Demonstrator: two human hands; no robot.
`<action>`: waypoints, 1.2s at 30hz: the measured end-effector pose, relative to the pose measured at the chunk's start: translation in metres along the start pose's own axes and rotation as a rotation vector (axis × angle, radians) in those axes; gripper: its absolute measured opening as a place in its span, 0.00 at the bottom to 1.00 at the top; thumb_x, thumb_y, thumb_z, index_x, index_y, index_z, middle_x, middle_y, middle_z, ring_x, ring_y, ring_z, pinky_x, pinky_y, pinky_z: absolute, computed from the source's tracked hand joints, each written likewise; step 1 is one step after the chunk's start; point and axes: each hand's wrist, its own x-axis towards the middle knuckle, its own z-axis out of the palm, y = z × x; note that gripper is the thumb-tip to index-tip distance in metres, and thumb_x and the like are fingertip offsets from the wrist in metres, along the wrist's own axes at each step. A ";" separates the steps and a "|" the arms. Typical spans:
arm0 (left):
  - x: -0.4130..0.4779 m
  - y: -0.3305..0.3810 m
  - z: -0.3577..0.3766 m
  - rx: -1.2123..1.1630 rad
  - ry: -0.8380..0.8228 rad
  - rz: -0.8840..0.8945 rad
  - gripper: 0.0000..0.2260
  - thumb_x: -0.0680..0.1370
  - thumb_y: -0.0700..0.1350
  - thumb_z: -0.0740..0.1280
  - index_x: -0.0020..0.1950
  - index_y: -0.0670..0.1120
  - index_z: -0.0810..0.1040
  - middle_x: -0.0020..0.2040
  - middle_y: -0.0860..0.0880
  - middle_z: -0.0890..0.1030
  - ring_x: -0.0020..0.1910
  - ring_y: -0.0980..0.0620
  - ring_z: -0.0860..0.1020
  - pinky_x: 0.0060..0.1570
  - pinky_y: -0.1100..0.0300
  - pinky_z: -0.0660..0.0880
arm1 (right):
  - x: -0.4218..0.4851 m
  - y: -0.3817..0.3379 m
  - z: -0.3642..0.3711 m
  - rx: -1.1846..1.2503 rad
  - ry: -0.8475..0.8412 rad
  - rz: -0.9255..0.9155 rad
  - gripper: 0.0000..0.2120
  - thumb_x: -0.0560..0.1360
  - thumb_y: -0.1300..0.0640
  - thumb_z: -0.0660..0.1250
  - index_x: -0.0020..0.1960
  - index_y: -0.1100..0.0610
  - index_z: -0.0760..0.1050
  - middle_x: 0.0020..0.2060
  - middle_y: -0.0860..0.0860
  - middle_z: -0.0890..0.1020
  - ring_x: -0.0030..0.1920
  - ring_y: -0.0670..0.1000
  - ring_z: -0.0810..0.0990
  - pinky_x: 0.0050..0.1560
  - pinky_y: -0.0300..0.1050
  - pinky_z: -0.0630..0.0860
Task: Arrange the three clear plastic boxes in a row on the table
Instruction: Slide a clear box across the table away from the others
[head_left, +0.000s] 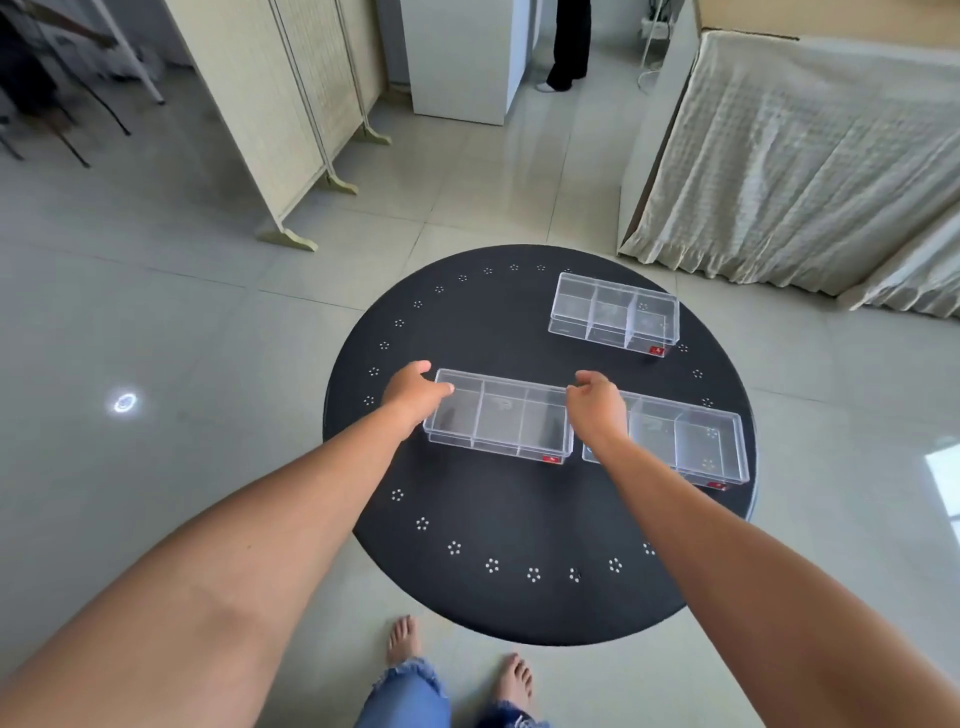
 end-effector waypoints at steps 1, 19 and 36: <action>0.000 -0.004 0.000 -0.020 -0.020 -0.025 0.31 0.75 0.48 0.70 0.77 0.48 0.64 0.76 0.48 0.69 0.72 0.46 0.71 0.59 0.59 0.66 | -0.002 0.000 0.003 -0.001 -0.012 0.009 0.23 0.78 0.60 0.58 0.73 0.57 0.69 0.63 0.54 0.80 0.59 0.58 0.80 0.59 0.46 0.75; 0.021 -0.038 -0.033 -0.066 -0.091 -0.039 0.12 0.75 0.44 0.68 0.58 0.43 0.83 0.51 0.45 0.84 0.51 0.44 0.84 0.49 0.51 0.83 | -0.015 -0.006 0.058 0.139 -0.074 0.222 0.13 0.74 0.62 0.58 0.55 0.62 0.77 0.44 0.58 0.82 0.42 0.57 0.78 0.41 0.44 0.72; 0.049 -0.082 -0.123 -0.064 -0.018 -0.075 0.10 0.74 0.43 0.72 0.54 0.44 0.82 0.52 0.42 0.84 0.52 0.43 0.84 0.45 0.52 0.83 | -0.048 -0.063 0.135 0.191 -0.136 0.176 0.14 0.74 0.62 0.57 0.52 0.56 0.79 0.38 0.48 0.80 0.37 0.50 0.76 0.32 0.40 0.69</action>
